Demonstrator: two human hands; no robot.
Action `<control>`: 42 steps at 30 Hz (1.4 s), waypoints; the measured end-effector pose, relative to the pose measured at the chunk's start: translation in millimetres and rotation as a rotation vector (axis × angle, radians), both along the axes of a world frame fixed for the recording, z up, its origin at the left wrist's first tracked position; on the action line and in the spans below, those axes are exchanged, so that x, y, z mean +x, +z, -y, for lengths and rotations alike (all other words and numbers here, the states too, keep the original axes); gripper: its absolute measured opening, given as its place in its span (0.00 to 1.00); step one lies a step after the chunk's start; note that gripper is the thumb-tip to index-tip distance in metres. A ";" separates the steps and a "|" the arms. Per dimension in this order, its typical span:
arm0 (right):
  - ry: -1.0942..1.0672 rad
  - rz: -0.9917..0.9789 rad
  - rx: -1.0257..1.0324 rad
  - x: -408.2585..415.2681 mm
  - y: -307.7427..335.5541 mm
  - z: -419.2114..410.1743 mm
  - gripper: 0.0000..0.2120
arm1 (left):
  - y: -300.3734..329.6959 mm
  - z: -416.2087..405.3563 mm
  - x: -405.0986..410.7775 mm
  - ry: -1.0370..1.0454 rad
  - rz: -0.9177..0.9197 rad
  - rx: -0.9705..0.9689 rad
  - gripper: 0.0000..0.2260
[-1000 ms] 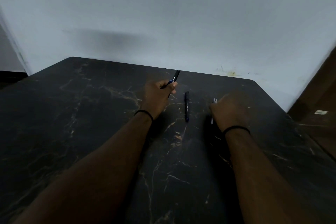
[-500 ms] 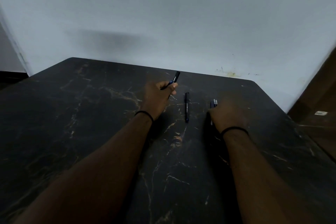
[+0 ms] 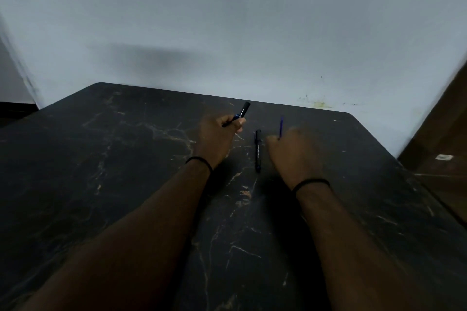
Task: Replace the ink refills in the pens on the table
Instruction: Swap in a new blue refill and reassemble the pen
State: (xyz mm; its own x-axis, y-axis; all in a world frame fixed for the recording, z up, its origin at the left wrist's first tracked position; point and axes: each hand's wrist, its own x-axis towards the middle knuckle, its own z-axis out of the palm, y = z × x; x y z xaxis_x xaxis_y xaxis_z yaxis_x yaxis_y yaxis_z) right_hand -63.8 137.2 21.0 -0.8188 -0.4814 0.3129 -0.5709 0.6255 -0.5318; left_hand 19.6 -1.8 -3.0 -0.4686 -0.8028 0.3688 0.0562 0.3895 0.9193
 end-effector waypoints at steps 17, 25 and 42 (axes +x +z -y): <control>0.273 -0.210 -0.882 5.0 -11.6 7.8 0.03 | 0.0 -1.9 -1.8 -0.038 0.116 -0.269 0.02; 0.229 -0.147 -0.849 5.0 -12.1 9.6 0.02 | 0.8 -3.3 -1.0 -0.043 0.137 -0.368 0.03; 0.277 0.003 -0.773 1.8 -16.4 15.1 0.09 | 6.1 -12.8 -6.1 -0.171 0.111 -0.372 0.09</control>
State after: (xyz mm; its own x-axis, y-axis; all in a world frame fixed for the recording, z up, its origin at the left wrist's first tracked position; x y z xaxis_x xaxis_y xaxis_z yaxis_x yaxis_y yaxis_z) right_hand -62.0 122.2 4.6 -0.7034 -0.3155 0.6369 -0.6487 -0.0812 -0.7567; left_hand 13.5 11.0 3.1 -0.6369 -0.5316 0.5584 0.0578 0.6893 0.7221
